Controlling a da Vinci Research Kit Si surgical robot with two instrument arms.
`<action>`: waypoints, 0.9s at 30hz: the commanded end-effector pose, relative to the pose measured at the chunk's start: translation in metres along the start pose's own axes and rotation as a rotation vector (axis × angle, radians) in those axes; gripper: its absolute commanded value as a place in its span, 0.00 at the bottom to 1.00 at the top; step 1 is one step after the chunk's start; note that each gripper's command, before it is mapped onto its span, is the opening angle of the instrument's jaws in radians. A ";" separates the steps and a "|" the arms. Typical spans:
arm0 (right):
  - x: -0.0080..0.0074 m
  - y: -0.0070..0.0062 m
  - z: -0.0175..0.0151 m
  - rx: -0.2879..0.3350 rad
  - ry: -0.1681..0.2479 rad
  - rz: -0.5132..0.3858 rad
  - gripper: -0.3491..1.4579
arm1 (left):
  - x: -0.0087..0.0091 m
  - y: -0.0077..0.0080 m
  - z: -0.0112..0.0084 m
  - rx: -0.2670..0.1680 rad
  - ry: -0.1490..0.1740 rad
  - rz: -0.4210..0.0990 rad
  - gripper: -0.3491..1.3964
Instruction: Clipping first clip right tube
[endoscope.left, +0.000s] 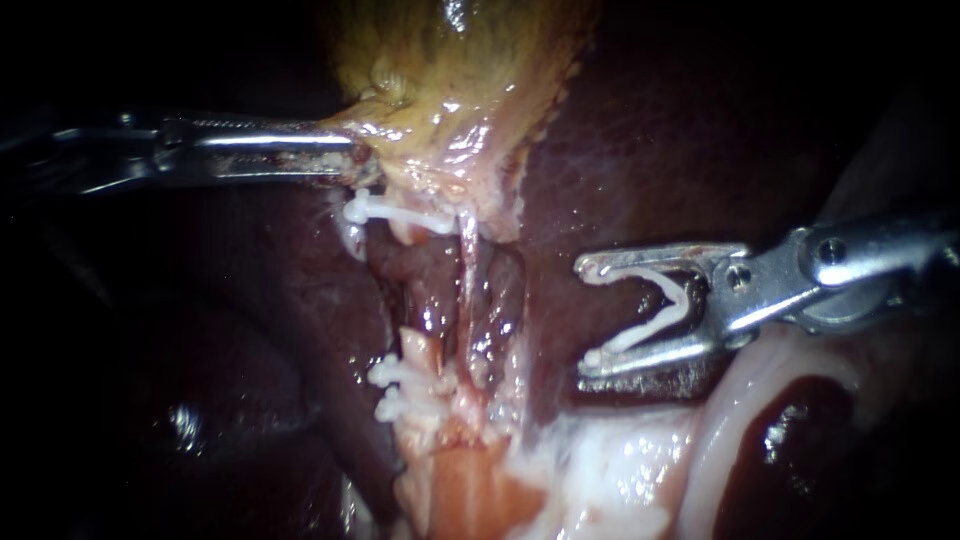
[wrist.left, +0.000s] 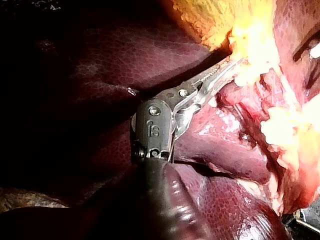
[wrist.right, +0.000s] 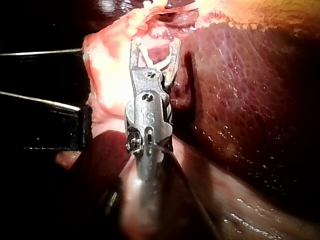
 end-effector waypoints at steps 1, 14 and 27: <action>0.0000 0.0000 0.0000 0.000 0.000 0.001 0.47 | 0.0004 0.0002 -0.0006 -0.003 -0.001 -0.002 0.00; 0.0006 0.0005 0.0018 0.017 -0.001 0.005 0.47 | 0.0062 0.0034 -0.0071 -0.018 0.046 -0.015 0.00; 0.0006 0.0019 0.0091 0.049 -0.009 0.044 0.47 | 0.0060 0.0035 -0.0067 -0.015 0.047 -0.013 0.00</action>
